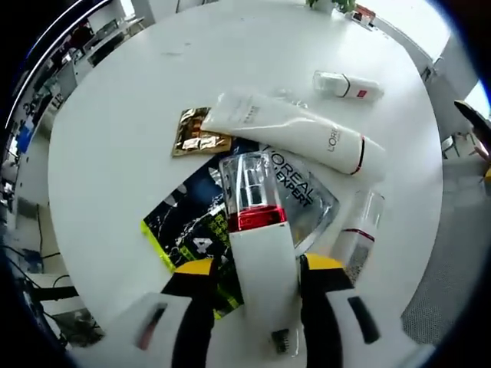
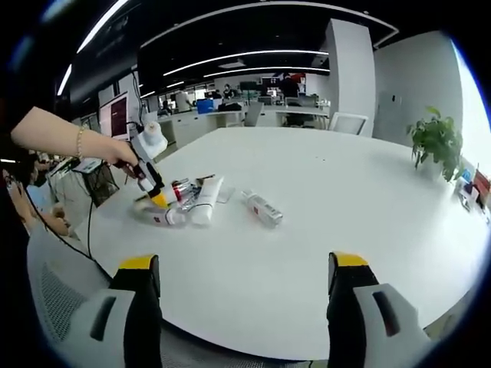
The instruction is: Arrange the skincare products in the storage area until every visible bottle or jar stands upright without overlapping.
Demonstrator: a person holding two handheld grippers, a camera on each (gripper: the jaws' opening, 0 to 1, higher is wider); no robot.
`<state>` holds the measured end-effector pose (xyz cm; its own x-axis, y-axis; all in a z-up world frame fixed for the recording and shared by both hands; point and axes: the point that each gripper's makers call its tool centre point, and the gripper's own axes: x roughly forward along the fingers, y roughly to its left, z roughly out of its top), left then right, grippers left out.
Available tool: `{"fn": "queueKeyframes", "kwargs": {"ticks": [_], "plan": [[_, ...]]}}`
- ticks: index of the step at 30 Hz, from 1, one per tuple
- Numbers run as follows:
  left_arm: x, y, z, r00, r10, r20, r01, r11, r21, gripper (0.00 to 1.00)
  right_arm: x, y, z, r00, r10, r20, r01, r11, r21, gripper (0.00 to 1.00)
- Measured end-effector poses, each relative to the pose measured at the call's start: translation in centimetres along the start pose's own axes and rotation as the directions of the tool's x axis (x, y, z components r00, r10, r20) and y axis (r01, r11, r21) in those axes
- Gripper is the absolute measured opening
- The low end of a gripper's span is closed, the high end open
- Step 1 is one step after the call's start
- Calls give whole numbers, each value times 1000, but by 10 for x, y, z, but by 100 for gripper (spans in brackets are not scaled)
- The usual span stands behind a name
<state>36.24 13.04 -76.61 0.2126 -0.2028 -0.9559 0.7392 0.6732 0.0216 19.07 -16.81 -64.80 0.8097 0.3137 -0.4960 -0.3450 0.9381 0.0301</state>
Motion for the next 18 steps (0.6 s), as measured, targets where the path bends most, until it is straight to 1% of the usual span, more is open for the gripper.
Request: {"fn": "queueKeyframes", "kwargs": {"ticks": [3, 5, 6, 7, 8, 11, 13, 15, 16, 18], "plan": [[2, 2, 0, 1000, 6, -9, -6, 1000, 4, 47, 0, 0, 0, 1000, -2, 0, 2, 1000, 0, 90], [3, 2, 2, 1000, -3, -12, 3, 1000, 11, 42, 0, 0, 0, 1000, -2, -1, 2, 1000, 1, 90], [4, 1, 3, 1000, -7, -9, 7, 1000, 17, 36, 0, -1, 0, 1000, -3, 0, 3, 1000, 0, 90], [4, 2, 4, 1000, 8, -4, -8, 1000, 7, 36, 0, -1, 0, 1000, -4, 0, 4, 1000, 0, 90], [4, 0, 3, 1000, -3, -12, 3, 1000, -5, 36, 0, -1, 0, 1000, -4, 0, 4, 1000, 0, 90], [4, -1, 3, 1000, -7, 2, 7, 999, -50, 35, 0, -1, -1, 1000, -6, -1, 6, 1000, -1, 89], [3, -2, 2, 1000, -8, 15, 9, 995, -94, 34, 0, -1, 0, 1000, -5, 1, 5, 1000, -2, 89], [2, -3, 3, 1000, -8, 22, 10, 995, -99, 34, 0, -1, 0, 1000, -5, 0, 5, 1000, -4, 89], [2, -3, 3, 999, -6, 35, 12, 988, -154, 34, 0, -1, 0, 1000, -5, 0, 5, 1000, -4, 89], [1, -4, 4, 999, -8, 52, 19, 976, -216, 34, 0, -1, 0, 1000, -5, 2, 5, 1000, -4, 89]]}}
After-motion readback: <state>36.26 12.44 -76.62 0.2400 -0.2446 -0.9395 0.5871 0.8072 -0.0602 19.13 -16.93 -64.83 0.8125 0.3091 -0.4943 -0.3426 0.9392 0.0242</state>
